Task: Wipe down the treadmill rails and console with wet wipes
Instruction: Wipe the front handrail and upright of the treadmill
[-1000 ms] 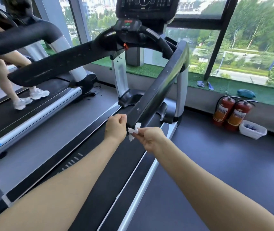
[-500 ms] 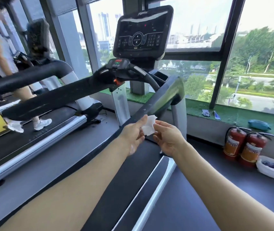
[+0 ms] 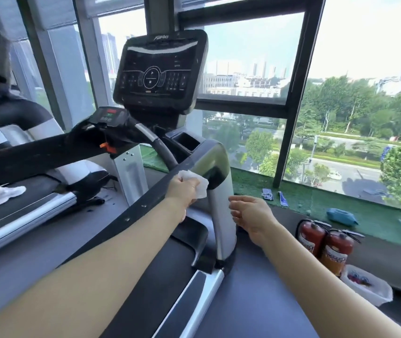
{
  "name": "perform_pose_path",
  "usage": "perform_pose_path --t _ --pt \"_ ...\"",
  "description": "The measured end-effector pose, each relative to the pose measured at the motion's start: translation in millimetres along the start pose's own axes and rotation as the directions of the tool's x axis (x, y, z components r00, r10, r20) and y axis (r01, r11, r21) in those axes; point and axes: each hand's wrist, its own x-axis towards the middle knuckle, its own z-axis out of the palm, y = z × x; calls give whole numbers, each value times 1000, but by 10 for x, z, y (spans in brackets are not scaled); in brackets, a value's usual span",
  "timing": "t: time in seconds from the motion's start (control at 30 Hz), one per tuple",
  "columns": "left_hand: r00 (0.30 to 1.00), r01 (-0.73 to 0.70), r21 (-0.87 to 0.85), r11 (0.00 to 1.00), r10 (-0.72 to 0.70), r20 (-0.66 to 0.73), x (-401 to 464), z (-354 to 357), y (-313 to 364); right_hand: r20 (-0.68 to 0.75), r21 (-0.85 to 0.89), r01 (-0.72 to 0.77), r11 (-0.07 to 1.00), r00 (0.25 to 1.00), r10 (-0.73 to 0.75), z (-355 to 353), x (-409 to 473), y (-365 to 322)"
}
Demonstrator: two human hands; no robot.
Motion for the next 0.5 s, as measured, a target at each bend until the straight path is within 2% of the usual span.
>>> perform_pose_path --t 0.2,0.27,0.37,0.5 --pt "1000 -21 40 999 22 -21 1256 579 136 -2 -264 28 964 1000 -30 -264 1192 -374" --pt "996 -78 159 984 83 -25 1599 727 266 4 -340 73 937 997 -77 -304 1579 -535" --pt "972 -207 387 899 234 -24 2017 856 404 19 -440 137 887 990 -143 -301 2228 -608" --pt "948 -221 601 768 315 -54 2567 845 285 120 -552 212 807 977 -174 -222 2949 -499"
